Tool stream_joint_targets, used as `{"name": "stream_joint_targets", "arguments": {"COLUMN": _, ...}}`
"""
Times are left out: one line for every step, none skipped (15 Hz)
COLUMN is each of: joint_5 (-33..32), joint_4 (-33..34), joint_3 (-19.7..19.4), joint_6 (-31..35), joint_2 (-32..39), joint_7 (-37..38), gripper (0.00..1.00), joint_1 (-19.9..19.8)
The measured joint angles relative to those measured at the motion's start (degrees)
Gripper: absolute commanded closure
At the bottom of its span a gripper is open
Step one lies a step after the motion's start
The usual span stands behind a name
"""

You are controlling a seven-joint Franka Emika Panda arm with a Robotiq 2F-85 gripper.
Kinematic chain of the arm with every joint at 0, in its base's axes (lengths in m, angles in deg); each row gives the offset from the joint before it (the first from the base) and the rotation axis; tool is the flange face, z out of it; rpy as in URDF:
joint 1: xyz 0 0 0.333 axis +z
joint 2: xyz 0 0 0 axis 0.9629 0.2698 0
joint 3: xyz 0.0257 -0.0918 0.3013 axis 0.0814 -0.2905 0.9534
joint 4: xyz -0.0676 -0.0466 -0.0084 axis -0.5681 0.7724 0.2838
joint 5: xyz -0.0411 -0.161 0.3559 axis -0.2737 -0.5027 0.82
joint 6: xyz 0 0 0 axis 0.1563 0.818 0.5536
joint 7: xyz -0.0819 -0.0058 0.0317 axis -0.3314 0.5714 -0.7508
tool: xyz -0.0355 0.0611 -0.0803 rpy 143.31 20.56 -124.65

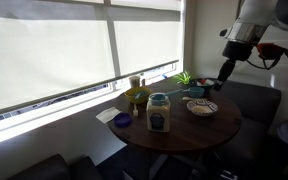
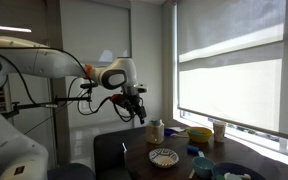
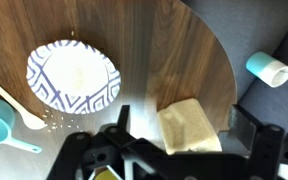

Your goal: Lift the soup ladle from the sugar jug and put it on the black bowl

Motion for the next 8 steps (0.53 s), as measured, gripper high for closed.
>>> {"name": "stream_joint_targets", "arguments": {"joint_5": 2.21, "joint_4": 1.58, "joint_3": -0.53, "joint_6": 0.54, "joint_2": 0.19, "joint_7": -0.06, "gripper": 0.00, "joint_1": 0.11}}
{"name": "stream_joint_targets", "arguments": {"joint_5": 3.75, "joint_4": 3.00, "joint_3": -1.01, "joint_6": 1.09, "joint_2": 0.55, "joint_7": -0.34, "gripper": 0.00, "joint_1": 0.22}}
{"name": "stream_joint_targets", "arguments": {"joint_5": 4.05, "joint_4": 4.30, "joint_3": -1.28, "joint_6": 1.25, "joint_2": 1.09, "joint_7": -1.36, "gripper": 0.00, "joint_1": 0.33}}
{"name": "stream_joint_targets", "arguments": {"joint_5": 3.96, "joint_4": 5.52, "joint_3": -1.32, "joint_6": 1.08, "joint_2": 1.87, "joint_7": -3.06, "gripper": 0.00, "joint_1": 0.51}}
{"name": "stream_joint_targets", "arguments": {"joint_5": 3.01, "joint_4": 6.60, "joint_3": -1.13, "joint_6": 0.31, "joint_2": 2.89, "joint_7": -4.86, "gripper": 0.00, "joint_1": 0.69}}
{"name": "stream_joint_targets", "arguments": {"joint_5": 1.43, "joint_4": 7.57, "joint_3": -0.69, "joint_6": -0.33, "joint_2": 4.08, "joint_7": -6.13, "gripper": 0.00, "joint_1": 0.71}}
{"name": "stream_joint_targets", "arguments": {"joint_5": -0.95, "joint_4": 8.36, "joint_3": -0.09, "joint_6": -0.41, "joint_2": 5.36, "joint_7": -6.67, "gripper": 0.00, "joint_1": 0.66}}
{"name": "stream_joint_targets", "arguments": {"joint_5": -3.69, "joint_4": 9.14, "joint_3": 0.62, "joint_6": -0.36, "joint_2": 6.70, "joint_7": -6.75, "gripper": 0.00, "joint_1": 0.63}}
